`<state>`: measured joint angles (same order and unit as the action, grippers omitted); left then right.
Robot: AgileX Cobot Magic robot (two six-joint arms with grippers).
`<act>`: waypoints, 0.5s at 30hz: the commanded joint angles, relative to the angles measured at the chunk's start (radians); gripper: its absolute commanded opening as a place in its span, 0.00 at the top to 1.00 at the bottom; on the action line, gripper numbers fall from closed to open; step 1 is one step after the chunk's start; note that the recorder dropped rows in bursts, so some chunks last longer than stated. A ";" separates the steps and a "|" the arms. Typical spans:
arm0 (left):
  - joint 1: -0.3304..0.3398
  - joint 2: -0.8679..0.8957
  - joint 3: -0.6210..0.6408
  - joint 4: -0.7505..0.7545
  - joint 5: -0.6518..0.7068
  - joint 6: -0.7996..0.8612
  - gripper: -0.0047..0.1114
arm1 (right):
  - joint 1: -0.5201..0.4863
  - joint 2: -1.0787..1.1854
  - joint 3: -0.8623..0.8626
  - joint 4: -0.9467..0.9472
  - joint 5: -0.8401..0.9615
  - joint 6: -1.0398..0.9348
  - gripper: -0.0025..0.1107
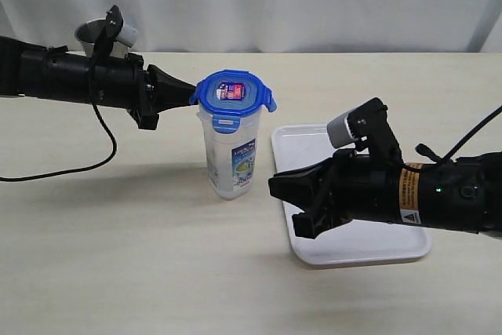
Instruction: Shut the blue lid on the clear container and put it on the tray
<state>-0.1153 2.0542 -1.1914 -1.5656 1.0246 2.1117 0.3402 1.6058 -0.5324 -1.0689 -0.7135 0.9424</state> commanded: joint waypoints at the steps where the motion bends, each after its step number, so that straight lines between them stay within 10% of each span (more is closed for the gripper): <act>1: -0.001 -0.009 0.003 -0.031 0.011 0.032 0.96 | 0.000 0.001 -0.002 0.006 0.008 -0.007 0.94; 15: 0.000 -0.049 0.016 -0.039 -0.034 0.032 0.96 | 0.000 0.001 -0.002 0.006 0.008 -0.007 0.94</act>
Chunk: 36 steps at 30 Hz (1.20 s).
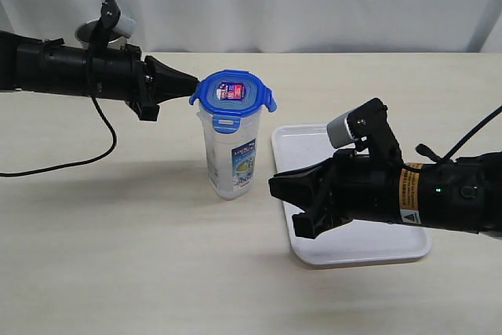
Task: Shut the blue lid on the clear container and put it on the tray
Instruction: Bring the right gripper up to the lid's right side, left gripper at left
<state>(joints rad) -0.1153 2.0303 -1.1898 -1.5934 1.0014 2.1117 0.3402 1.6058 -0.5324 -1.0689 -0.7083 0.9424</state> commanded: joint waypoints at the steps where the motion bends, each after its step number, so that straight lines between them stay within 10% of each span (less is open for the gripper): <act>1: 0.000 -0.025 0.014 -0.011 -0.011 0.032 0.96 | 0.000 0.001 -0.002 0.006 0.003 -0.007 0.94; 36: 0.000 -0.086 0.077 0.035 -0.016 0.031 0.96 | 0.000 0.001 -0.002 0.011 0.026 -0.007 0.94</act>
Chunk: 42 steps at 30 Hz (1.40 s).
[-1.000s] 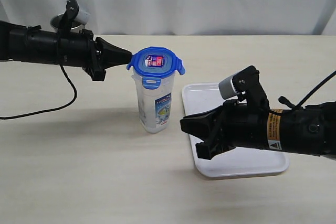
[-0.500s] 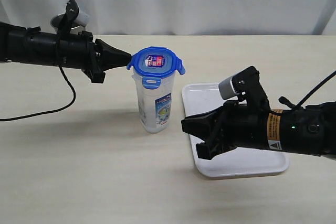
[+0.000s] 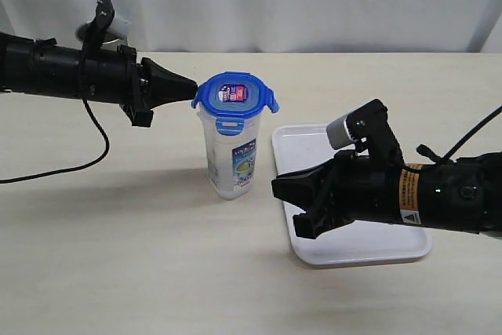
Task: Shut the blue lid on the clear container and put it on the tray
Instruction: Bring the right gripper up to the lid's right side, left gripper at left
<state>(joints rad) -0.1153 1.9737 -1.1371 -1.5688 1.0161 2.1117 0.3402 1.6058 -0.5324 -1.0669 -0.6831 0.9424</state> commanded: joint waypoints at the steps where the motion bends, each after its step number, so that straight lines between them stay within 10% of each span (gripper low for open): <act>1: 0.000 -0.042 0.037 0.010 -0.034 0.031 0.96 | 0.000 0.001 -0.002 0.009 0.001 -0.007 0.94; 18: 0.000 -0.066 0.066 -0.096 -0.160 0.031 0.96 | 0.000 0.009 -0.103 0.161 0.170 -0.055 0.94; 25: 0.000 -0.066 0.066 -0.129 -0.160 0.031 0.96 | -0.002 0.013 -0.263 -0.243 0.226 0.382 0.94; 42: -0.001 -0.066 0.066 -0.127 -0.155 0.031 0.96 | -0.007 0.132 -0.397 -0.283 0.327 0.405 0.94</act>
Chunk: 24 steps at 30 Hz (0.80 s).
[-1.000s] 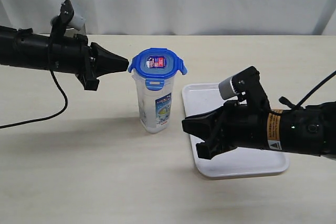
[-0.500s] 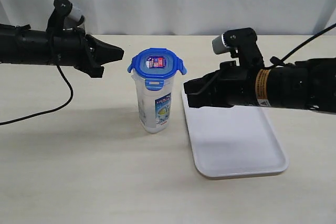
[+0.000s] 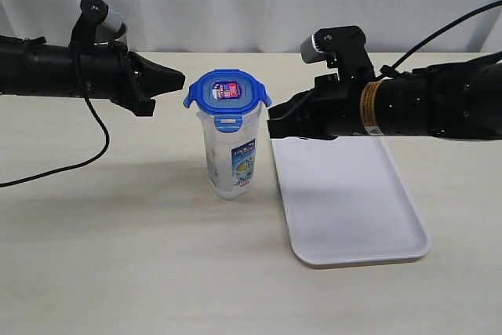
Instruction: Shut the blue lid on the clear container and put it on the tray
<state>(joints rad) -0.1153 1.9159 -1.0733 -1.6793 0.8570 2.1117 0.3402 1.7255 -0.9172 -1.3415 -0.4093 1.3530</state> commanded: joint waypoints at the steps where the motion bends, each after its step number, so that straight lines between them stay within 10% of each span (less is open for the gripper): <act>1: -0.001 -0.008 0.002 -0.016 0.004 0.031 0.96 | -0.007 0.012 -0.012 -0.009 0.072 -0.008 0.94; 24: -0.001 0.025 -0.048 -0.049 0.028 0.031 0.96 | -0.003 0.011 0.017 -0.117 -0.045 0.106 0.94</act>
<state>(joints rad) -0.1153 1.9227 -1.1120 -1.7042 0.8775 2.1117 0.3402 1.7376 -0.9134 -1.4429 -0.4483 1.4442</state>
